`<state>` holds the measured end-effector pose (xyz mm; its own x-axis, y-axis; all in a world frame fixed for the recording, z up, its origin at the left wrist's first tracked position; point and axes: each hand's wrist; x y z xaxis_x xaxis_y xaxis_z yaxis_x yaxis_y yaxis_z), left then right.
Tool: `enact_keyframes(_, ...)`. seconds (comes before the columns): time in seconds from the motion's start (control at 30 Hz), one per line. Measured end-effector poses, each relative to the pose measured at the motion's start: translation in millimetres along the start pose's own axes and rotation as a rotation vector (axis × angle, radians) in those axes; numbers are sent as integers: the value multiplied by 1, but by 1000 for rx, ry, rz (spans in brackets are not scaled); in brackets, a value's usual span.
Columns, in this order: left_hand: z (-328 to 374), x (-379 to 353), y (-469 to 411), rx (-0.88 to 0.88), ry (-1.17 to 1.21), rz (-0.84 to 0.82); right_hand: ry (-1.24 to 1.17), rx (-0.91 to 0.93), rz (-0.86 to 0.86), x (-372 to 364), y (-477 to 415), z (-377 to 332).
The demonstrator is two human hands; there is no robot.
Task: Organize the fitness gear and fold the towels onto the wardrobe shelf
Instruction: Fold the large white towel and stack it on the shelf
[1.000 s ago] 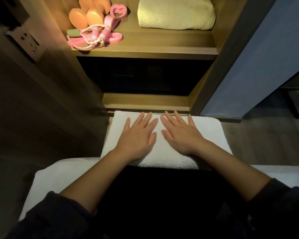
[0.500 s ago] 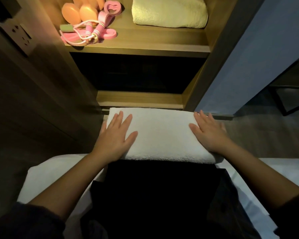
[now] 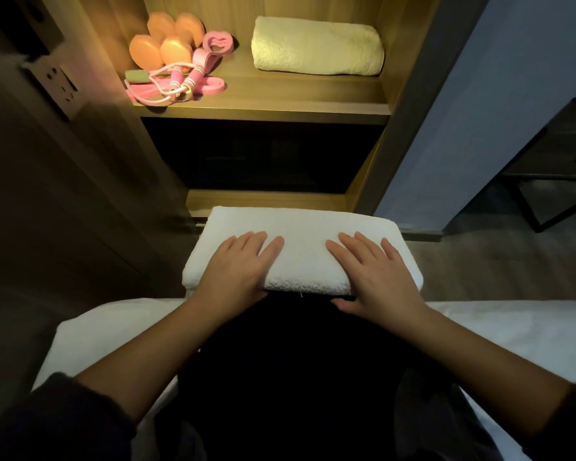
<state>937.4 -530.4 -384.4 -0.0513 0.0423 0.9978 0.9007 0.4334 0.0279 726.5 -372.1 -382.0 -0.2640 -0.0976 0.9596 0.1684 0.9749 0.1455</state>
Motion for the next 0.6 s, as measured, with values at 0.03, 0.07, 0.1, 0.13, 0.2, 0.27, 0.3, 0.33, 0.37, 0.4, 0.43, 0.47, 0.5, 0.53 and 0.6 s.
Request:
enact_keyframes(0.03, -2, 3, -3, -8, 9, 7, 3, 2, 3, 0, -1, -1)
enact_keyframes(0.07, -4, 6, -6, -8, 11, 1, 9, 6, 6, 1, -2, -1)
enact_keyframes(0.1, -6, 10, -9, -4, 8, -12, 13, 9, 11, 3, -3, -1)
enact_keyframes(0.13, -8, 13, -12, 2, 6, -25, 9, 12, 22, 6, -5, -1)
enact_keyframes(0.2, -13, 20, -18, 8, 26, -54, -12, 14, 52, 14, -8, 2)
enact_keyframes(0.27, -19, 27, -24, 16, 37, -85, -15, 12, 66, 19, -13, 4)
enact_keyframes(0.3, -21, 31, -28, 18, 22, -100, -12, 10, 67, 20, -15, 4)
enact_keyframes(0.33, -22, 33, -32, 20, -5, -107, -8, 7, 67, 21, -18, 5)
enact_keyframes(0.37, -22, 35, -37, 25, -34, -103, -1, 6, 72, 23, -22, 6)
enact_keyframes(0.4, -22, 36, -40, 31, -57, -87, 8, 7, 83, 26, -27, 8)
enact_keyframes(0.43, -21, 36, -44, 37, -74, -64, 22, 12, 99, 30, -33, 10)
enact_keyframes(0.47, -20, 36, -47, 44, -85, -43, 39, 18, 117, 35, -39, 13)
enact_keyframes(0.5, -20, 34, -49, 54, -85, -26, 60, 25, 135, 40, -46, 16)
enact_keyframes(0.53, -21, 33, -50, 66, -77, -14, 78, 36, 151, 45, -52, 19)
enact_keyframes(0.6, -24, 28, -52, 98, -81, 13, 104, 64, 157, 51, -64, 26)
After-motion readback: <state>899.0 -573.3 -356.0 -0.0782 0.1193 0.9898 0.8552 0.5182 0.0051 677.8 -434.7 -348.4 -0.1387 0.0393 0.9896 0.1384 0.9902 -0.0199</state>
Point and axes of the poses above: each hand's wrist, its own y-axis away from the middle knuckle, its own x-axis out of the back of the hand, z = x × y, and after that the axes turned 5 degrees about -y, right-handed
